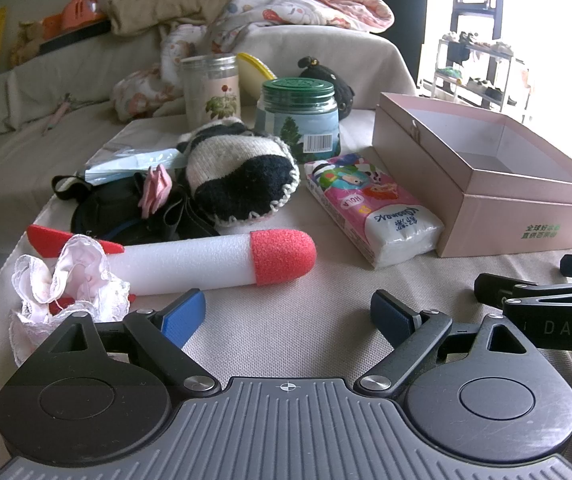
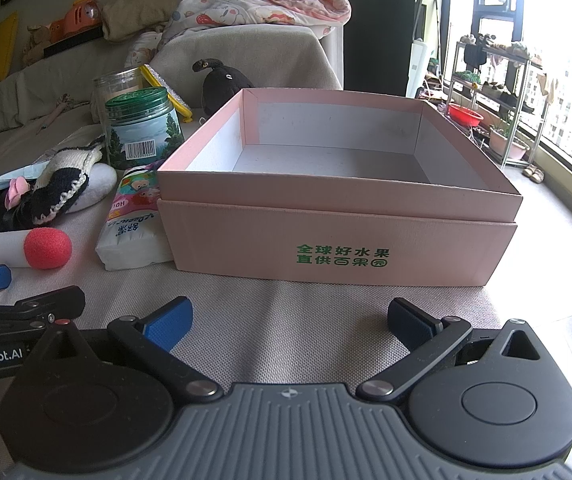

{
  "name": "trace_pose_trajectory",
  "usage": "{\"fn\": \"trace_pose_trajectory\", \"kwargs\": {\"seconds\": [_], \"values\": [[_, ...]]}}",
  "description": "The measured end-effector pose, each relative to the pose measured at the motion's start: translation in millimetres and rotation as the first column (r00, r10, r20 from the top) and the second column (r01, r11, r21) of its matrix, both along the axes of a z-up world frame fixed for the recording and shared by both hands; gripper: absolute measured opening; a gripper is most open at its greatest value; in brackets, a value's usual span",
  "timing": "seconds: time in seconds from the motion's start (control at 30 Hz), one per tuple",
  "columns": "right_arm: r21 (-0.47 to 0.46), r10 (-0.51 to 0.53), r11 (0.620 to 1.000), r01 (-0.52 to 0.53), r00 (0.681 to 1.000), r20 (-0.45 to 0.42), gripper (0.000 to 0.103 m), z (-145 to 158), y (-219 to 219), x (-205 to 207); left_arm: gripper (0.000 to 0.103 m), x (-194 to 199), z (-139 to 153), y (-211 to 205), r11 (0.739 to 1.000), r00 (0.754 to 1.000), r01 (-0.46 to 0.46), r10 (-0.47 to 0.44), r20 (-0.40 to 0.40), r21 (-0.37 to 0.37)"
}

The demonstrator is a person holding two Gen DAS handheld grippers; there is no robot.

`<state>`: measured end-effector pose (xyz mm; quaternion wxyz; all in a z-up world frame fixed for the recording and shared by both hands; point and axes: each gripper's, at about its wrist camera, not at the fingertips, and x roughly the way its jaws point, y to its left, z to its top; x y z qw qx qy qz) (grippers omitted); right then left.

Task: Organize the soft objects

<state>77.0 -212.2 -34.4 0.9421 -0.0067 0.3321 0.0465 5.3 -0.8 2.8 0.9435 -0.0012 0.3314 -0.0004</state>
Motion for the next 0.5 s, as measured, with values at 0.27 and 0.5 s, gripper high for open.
{"fn": "trace_pose_trajectory", "kwargs": {"seconds": [0.27, 0.5], "values": [[0.000, 0.000, 1.000, 0.000, 1.000, 0.000, 0.103, 0.0, 0.1, 0.0, 0.094, 1.6, 0.9, -0.3, 1.000, 1.000, 0.000, 0.000, 0.000, 0.000], [0.000, 0.000, 1.000, 0.000, 1.000, 0.000, 0.103, 0.1, 0.0, -0.3, 0.094, 3.0, 1.6, -0.4, 1.000, 1.000, 0.000, 0.000, 0.000, 0.000]]}}
